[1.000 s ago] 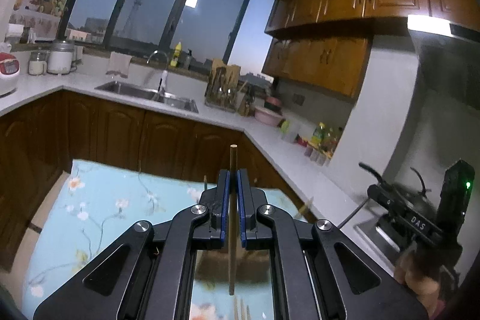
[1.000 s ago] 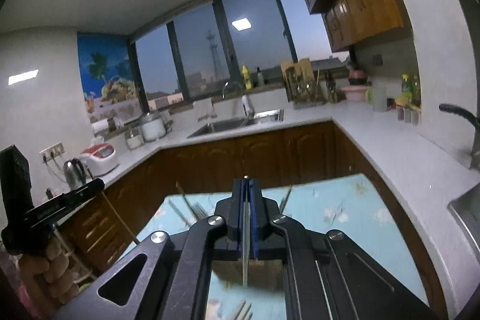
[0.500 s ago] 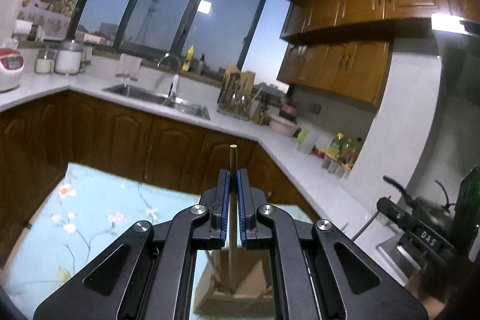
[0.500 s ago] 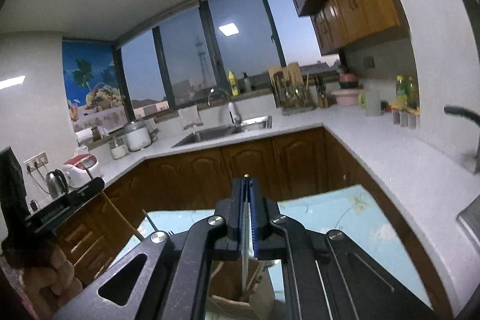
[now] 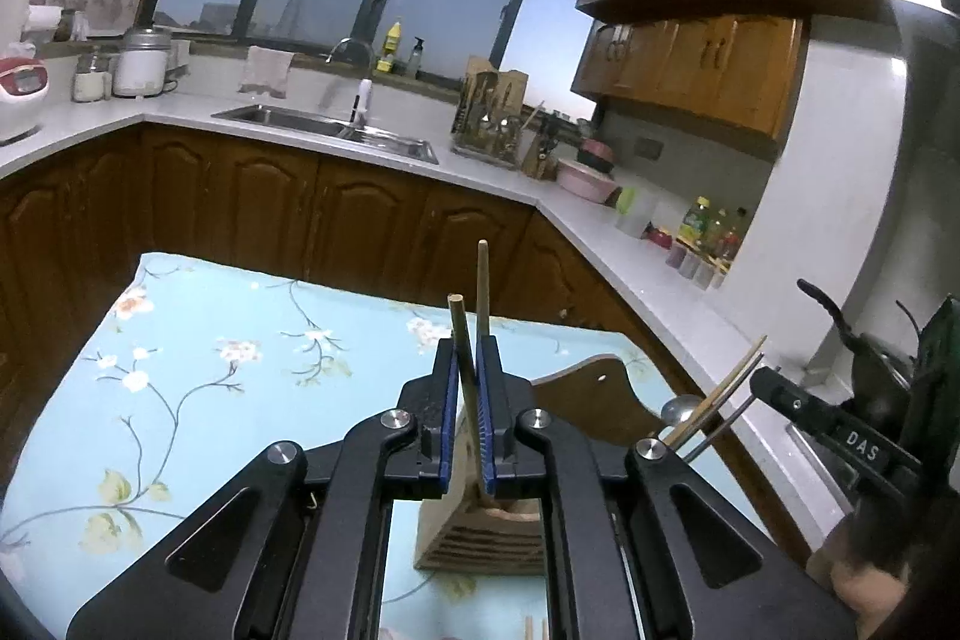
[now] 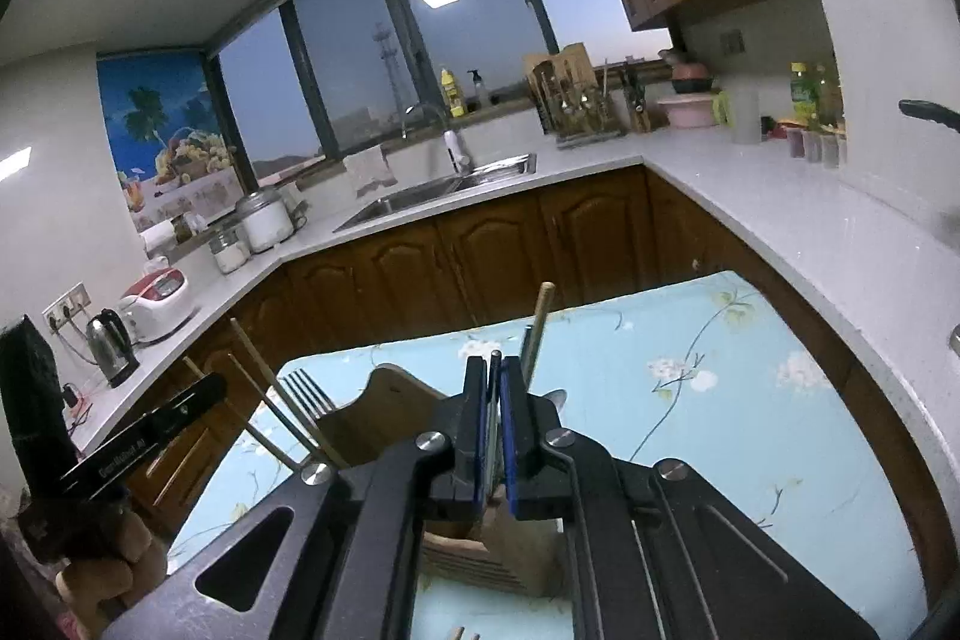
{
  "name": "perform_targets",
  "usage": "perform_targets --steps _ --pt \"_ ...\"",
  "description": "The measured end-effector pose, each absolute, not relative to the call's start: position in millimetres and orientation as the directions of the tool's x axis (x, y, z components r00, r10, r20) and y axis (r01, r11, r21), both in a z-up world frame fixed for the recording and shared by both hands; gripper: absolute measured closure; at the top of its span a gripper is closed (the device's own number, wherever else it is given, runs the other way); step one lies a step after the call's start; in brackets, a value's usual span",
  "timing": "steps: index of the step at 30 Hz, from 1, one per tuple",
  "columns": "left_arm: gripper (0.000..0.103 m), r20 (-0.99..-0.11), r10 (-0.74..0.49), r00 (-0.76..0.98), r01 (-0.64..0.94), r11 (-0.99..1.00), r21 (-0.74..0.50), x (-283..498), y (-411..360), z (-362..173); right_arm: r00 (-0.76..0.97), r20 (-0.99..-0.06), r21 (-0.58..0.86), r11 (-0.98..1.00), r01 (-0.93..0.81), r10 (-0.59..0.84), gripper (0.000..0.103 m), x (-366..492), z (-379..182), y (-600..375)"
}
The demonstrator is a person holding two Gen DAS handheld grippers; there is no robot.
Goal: Organize utensils
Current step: 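Lower both chopsticks into the holder and open both tools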
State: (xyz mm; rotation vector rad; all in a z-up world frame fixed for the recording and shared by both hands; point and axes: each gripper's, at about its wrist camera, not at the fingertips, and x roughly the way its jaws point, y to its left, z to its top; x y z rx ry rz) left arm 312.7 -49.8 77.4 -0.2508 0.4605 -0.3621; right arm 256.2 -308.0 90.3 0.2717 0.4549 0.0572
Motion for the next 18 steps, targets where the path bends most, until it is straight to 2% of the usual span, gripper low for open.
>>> perform_targets --steps 9,13,15,16,17,18 --pt "0.097 -0.401 -0.396 0.826 0.284 0.907 -0.31 315 -52 79 0.887 -0.444 0.307 0.951 0.021 0.124 0.097 259 87 -316" --pt "0.095 -0.42 -0.401 0.814 0.277 0.904 -0.326 315 -50 80 0.888 -0.437 0.328 0.945 0.009 0.144 0.092 259 87 -319" --pt "0.084 -0.423 -0.4 0.813 0.273 0.904 -0.33 312 -47 81 0.89 -0.429 0.348 0.938 0.007 0.152 0.086 256 89 -322" --pt "0.077 -0.423 -0.396 0.815 0.268 0.905 -0.331 310 -46 82 0.896 -0.416 0.36 0.933 0.005 0.156 0.07 253 90 -325" --pt "0.061 -0.424 -0.387 0.819 0.257 0.908 -0.331 308 -44 83 0.903 -0.4 0.368 0.93 0.004 0.155 0.053 249 93 -327" --pt "0.057 -0.414 -0.384 0.825 0.252 0.907 -0.338 304 -42 85 0.909 -0.389 0.369 0.929 0.007 0.148 0.048 245 94 -327"
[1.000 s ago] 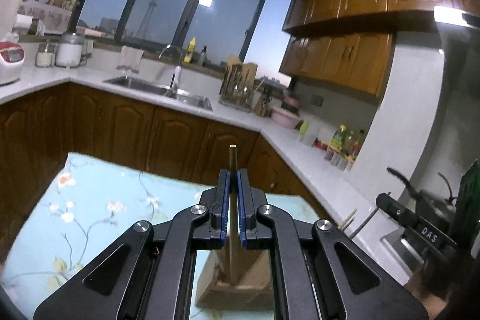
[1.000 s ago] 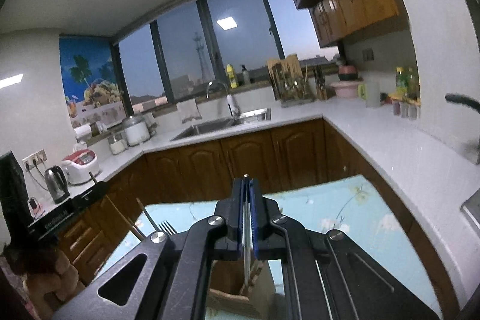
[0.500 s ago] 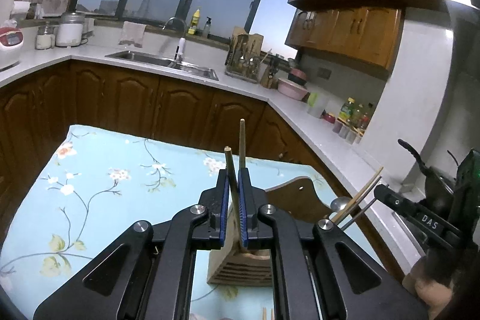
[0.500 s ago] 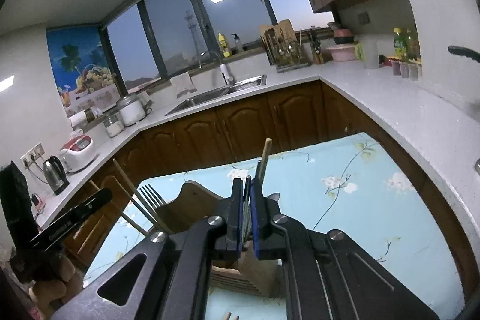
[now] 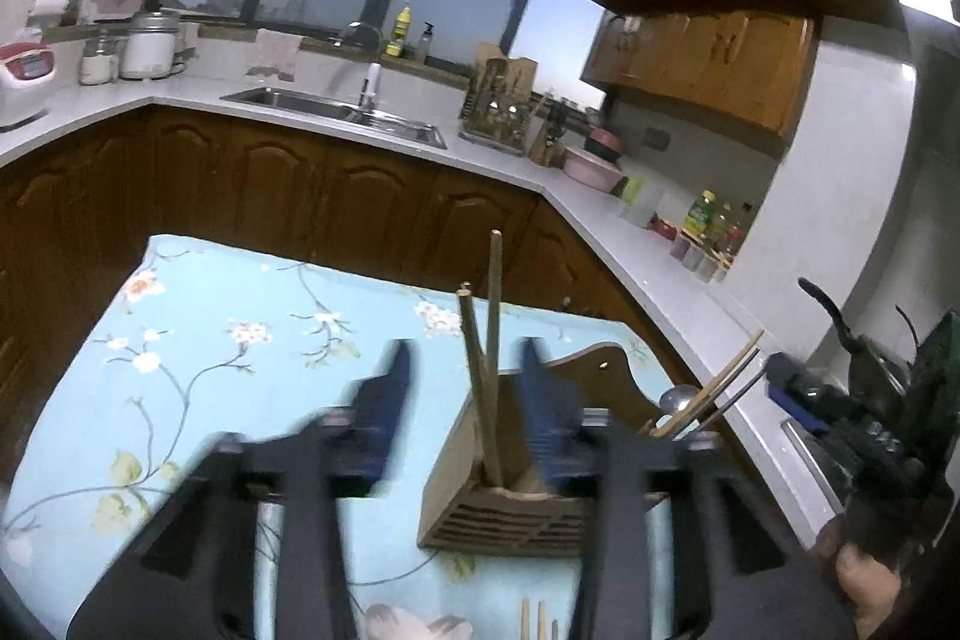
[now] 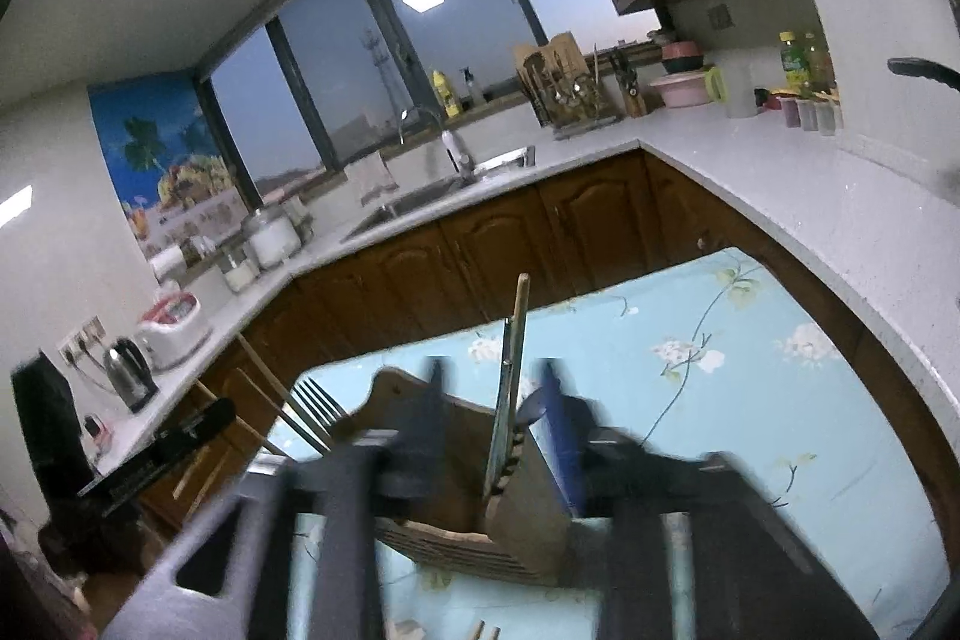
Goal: Organize utensils
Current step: 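Lower both chopsticks into the holder and open both tools, then move both tools back down to the remaining chopsticks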
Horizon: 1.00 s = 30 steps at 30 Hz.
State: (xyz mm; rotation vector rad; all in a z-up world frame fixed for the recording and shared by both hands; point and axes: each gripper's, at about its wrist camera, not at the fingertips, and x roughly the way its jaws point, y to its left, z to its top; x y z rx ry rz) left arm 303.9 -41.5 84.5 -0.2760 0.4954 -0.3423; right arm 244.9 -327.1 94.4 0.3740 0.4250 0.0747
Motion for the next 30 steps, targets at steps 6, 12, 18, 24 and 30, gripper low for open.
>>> perform_targets --steps 6,12,18,24,30 --pt "0.03 -0.401 -0.369 0.838 0.228 0.906 -0.357 278 -26 87 0.942 -0.311 0.401 0.916 0.009 0.127 0.013 215 107 -334" --pt "0.022 -0.418 -0.36 0.834 0.205 0.906 -0.371 246 -10 77 0.944 -0.303 0.412 0.911 0.007 0.13 0.005 183 101 -334" --pt "0.019 -0.466 -0.357 0.809 0.194 0.912 -0.362 212 0 58 0.924 -0.355 0.428 0.903 0.023 0.145 0.005 154 80 -333" --pt "0.019 -0.518 -0.356 0.778 0.167 0.912 -0.376 180 11 29 0.895 -0.423 0.412 0.91 0.053 0.14 0.005 126 51 -331" --pt "0.019 -0.569 -0.353 0.743 0.135 0.911 -0.388 158 17 -3 0.854 -0.5 0.391 0.917 0.074 0.144 0.005 109 23 -324"
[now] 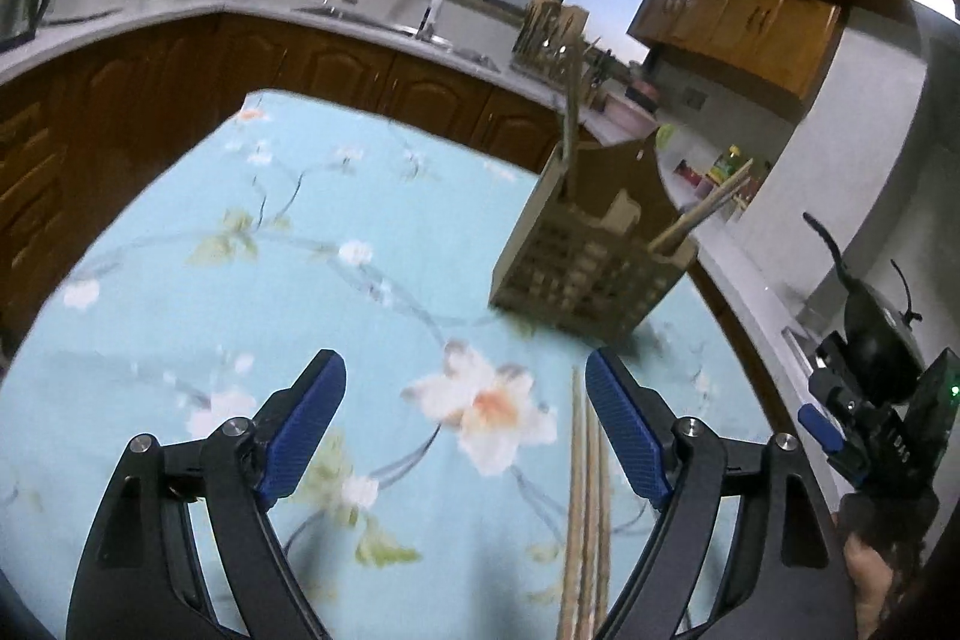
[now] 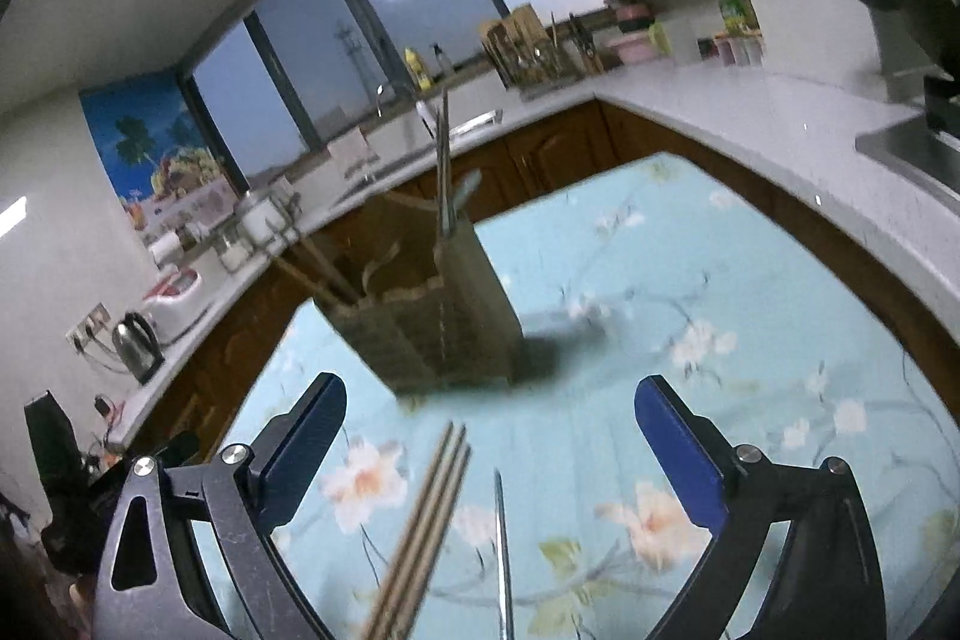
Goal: Organize utensils
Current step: 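Move both tools back down to the remaining chopsticks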
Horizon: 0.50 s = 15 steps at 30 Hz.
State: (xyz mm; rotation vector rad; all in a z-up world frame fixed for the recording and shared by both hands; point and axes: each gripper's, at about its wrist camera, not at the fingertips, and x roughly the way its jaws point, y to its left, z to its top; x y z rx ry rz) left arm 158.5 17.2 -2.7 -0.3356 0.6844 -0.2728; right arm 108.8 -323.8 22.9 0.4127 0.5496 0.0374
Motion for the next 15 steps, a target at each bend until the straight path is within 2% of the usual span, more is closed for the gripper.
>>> perform_targets --steps 15 --pt "0.019 -0.649 -0.344 0.679 0.129 0.926 -0.356 150 8 -33 0.745 -0.645 0.296 0.955 0.038 0.17 0.005 110 -27 -294"
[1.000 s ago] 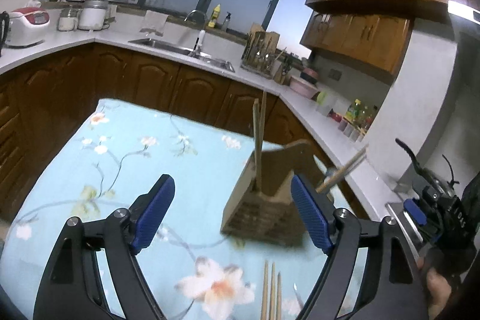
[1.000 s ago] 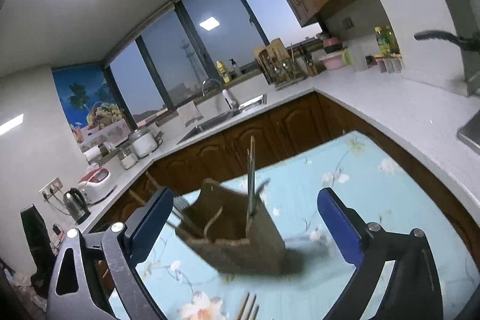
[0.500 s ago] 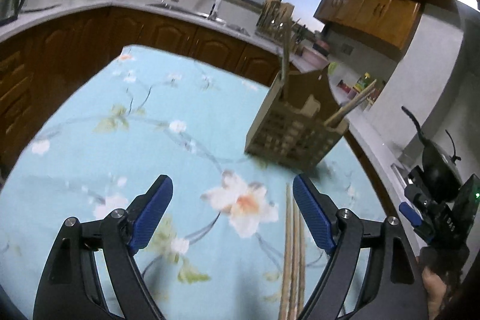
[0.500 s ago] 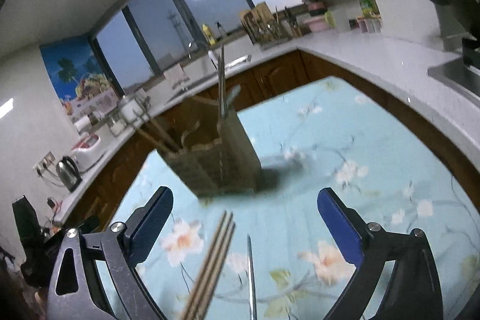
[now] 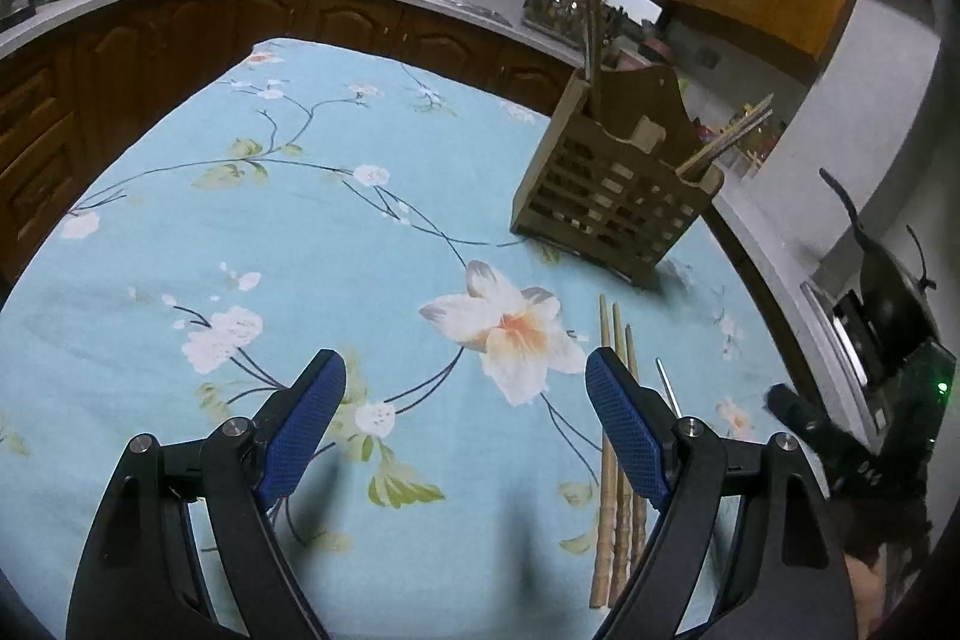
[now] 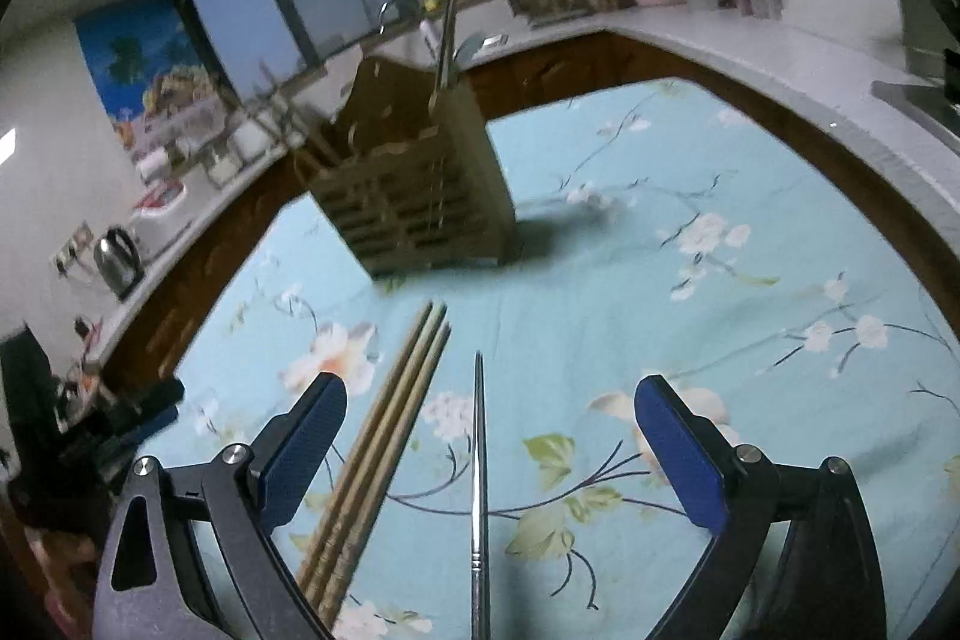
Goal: Organize utensils
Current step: 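Move both tools back down to the remaining chopsticks, then grasp a wooden chopstick with the left tool while the right tool grasps a metal chopstick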
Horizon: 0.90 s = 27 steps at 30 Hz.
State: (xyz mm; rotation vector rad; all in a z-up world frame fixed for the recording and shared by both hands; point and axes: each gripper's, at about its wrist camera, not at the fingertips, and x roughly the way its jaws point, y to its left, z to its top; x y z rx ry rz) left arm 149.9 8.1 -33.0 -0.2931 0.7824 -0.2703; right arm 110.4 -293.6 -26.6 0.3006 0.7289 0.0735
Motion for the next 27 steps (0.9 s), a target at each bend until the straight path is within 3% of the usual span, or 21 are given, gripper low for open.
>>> perform_targets --steps 4,6,8,10,12,14,16,20,23,26,27 --pt "0.019 -0.669 -0.355 0.653 0.155 0.927 -0.34 158 -3 -35 0.7 -0.694 0.239 0.971 0.004 0.168 0.011 122 -40 -280" --pt "0.019 -0.68 -0.357 0.641 0.171 0.929 -0.327 163 -9 -35 0.677 -0.718 0.209 0.978 -0.007 0.158 0.026 128 -46 -275" --pt "0.019 -0.694 -0.351 0.628 0.187 0.934 -0.304 169 -18 -36 0.651 -0.744 0.185 0.983 -0.013 0.149 0.049 135 -54 -271" --pt "0.019 -0.701 -0.344 0.625 0.195 0.938 -0.286 175 -26 -36 0.621 -0.769 0.174 0.984 -0.025 0.152 0.056 142 -62 -268" --pt "0.019 -0.71 -0.356 0.608 0.216 0.934 -0.284 184 -36 -37 0.61 -0.784 0.122 0.992 -0.034 0.117 0.069 146 -69 -264" --pt "0.019 -0.731 -0.355 0.583 0.245 0.935 -0.258 195 -51 -39 0.611 -0.786 0.096 0.995 -0.026 0.092 0.089 146 -69 -266" --pt "0.019 -0.75 -0.343 0.566 0.275 0.936 -0.221 205 -68 -42 0.607 -0.787 0.133 0.991 -0.005 0.109 0.097 146 -70 -279" --pt "0.022 -0.777 -0.325 0.538 0.321 0.932 -0.168 227 -101 -52 0.606 -0.79 0.15 0.988 0.04 0.095 0.097 143 -68 -298" --pt "0.035 -0.795 -0.322 0.514 0.355 0.924 -0.144 243 -121 -58 0.603 -0.789 0.182 0.982 0.051 0.115 0.097 141 -68 -308" --pt "0.056 -0.815 -0.3 0.496 0.379 0.919 -0.108 256 -136 -65 0.6 -0.79 0.196 0.979 0.05 0.127 0.097 142 -67 -309" --pt "0.057 -0.818 -0.304 0.488 0.386 0.916 -0.111 258 -138 -67 0.599 -0.79 0.199 0.979 0.051 0.129 0.097 142 -67 -309"
